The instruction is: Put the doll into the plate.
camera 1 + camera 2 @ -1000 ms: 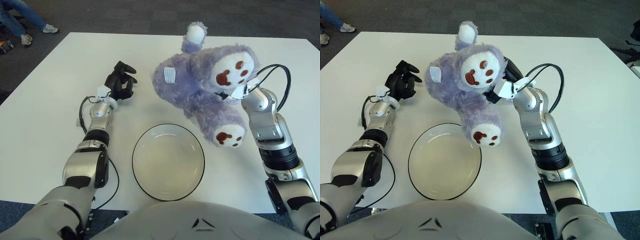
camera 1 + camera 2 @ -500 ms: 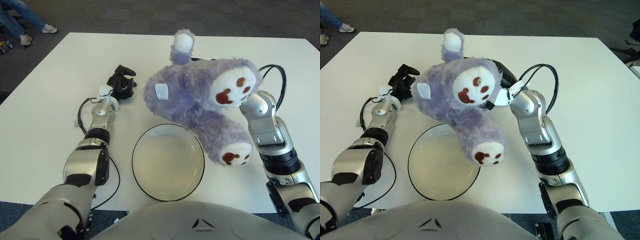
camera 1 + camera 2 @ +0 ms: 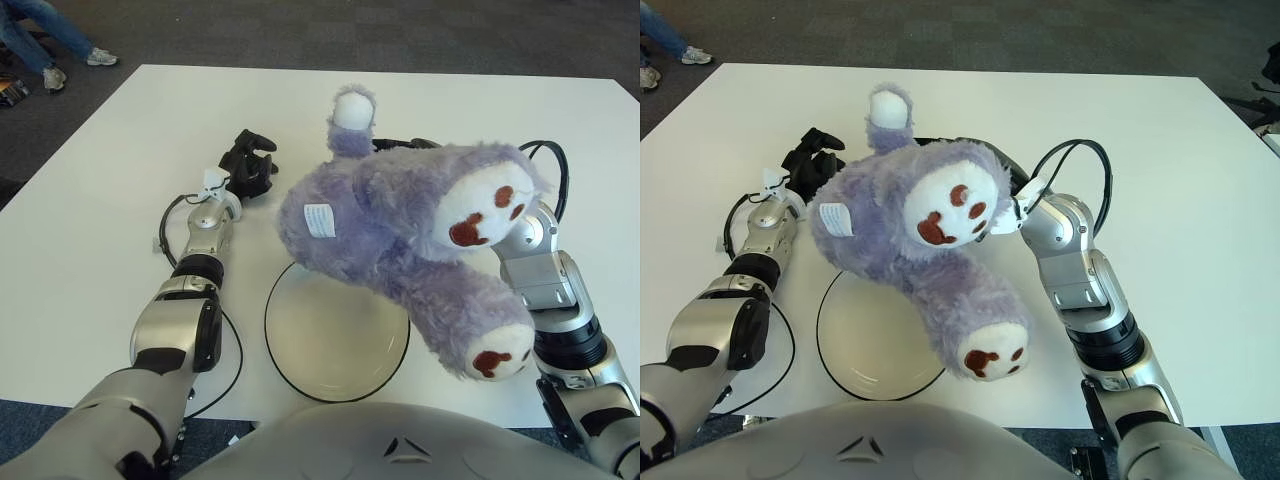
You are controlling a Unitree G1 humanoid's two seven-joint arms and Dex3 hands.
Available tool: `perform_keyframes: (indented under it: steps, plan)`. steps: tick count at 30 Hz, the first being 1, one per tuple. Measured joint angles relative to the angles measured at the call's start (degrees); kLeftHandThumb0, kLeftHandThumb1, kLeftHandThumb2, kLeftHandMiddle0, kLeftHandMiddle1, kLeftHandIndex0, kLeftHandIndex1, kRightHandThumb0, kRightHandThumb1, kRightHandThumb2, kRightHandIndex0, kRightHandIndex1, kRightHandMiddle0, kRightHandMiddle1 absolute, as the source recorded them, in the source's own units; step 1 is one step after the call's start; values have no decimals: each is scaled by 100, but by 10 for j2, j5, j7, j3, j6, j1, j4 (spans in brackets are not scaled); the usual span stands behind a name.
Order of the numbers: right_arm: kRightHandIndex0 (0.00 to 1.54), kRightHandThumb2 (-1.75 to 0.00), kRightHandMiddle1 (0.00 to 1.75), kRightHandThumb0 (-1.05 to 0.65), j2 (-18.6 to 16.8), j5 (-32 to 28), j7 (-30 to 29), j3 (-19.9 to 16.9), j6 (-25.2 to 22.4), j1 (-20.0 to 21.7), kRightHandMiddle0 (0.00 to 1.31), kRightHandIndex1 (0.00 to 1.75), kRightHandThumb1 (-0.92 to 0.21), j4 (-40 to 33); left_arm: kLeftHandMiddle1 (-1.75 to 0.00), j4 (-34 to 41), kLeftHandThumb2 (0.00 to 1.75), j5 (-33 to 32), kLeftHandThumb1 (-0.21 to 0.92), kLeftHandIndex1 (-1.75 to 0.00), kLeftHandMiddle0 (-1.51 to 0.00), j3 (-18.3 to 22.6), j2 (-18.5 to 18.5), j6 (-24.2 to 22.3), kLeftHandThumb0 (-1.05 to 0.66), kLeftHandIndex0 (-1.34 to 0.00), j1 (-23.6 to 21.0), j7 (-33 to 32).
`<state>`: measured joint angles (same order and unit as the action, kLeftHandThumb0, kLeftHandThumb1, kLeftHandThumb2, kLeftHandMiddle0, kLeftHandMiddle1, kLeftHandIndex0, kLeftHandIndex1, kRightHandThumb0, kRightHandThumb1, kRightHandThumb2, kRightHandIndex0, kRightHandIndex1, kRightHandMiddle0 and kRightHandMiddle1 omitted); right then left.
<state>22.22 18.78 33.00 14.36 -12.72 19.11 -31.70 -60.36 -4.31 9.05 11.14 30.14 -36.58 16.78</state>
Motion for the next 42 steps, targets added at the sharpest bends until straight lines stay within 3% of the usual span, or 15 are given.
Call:
perform_keyframes:
  steps: [12, 21, 26, 27, 29, 33, 38, 40, 42]
  plan:
    - [75, -152, 175, 54, 1, -17, 6, 11, 14, -24, 95, 175, -15, -8, -175, 34, 91, 0, 66, -175, -26, -8, -1, -15, -1, -24, 16, 14]
    - [74, -151, 175, 53, 34, -20, 24, 15, 70, -27, 93, 175, -16, 1, -175, 61, 81, -13, 74, -175, -22, -15, -7, -7, -1, -19, 36, 54]
    - [69, -145, 175, 51, 46, -20, 37, 28, 103, -26, 83, 175, -21, 13, -175, 67, 80, -19, 75, -175, -21, -17, -9, 4, -1, -18, 43, 75]
    - [72, -146, 164, 32, 48, -20, 41, 31, 108, -26, 79, 175, -17, 14, -175, 68, 80, -20, 75, -175, -21, -17, -9, 4, -1, -19, 43, 79]
    - [72, -144, 152, 16, 53, -20, 50, 33, 115, -25, 77, 175, -15, 15, -175, 69, 80, -20, 75, -175, -21, -18, -10, 4, -1, -19, 44, 85]
    - [71, -138, 137, 3, 64, -22, 61, 32, 122, -22, 76, 175, -16, 15, -175, 71, 82, -21, 74, -175, -22, -20, -11, 13, -1, -20, 45, 92]
    - [65, -126, 137, 0, 72, -23, 67, 30, 140, -18, 66, 175, -27, 17, -175, 70, 84, -17, 72, -175, -23, -26, -11, 38, -1, -21, 45, 93]
    - [50, -119, 158, 0, 75, -26, 71, 30, 144, -17, 50, 175, -38, 18, -175, 69, 85, -16, 71, -175, -23, -28, -10, 45, -1, -21, 44, 93]
    - [44, -116, 166, -1, 76, -29, 73, 30, 144, -16, 44, 175, -43, 19, -175, 68, 85, -16, 71, -175, -23, -29, -10, 47, -1, -21, 44, 94]
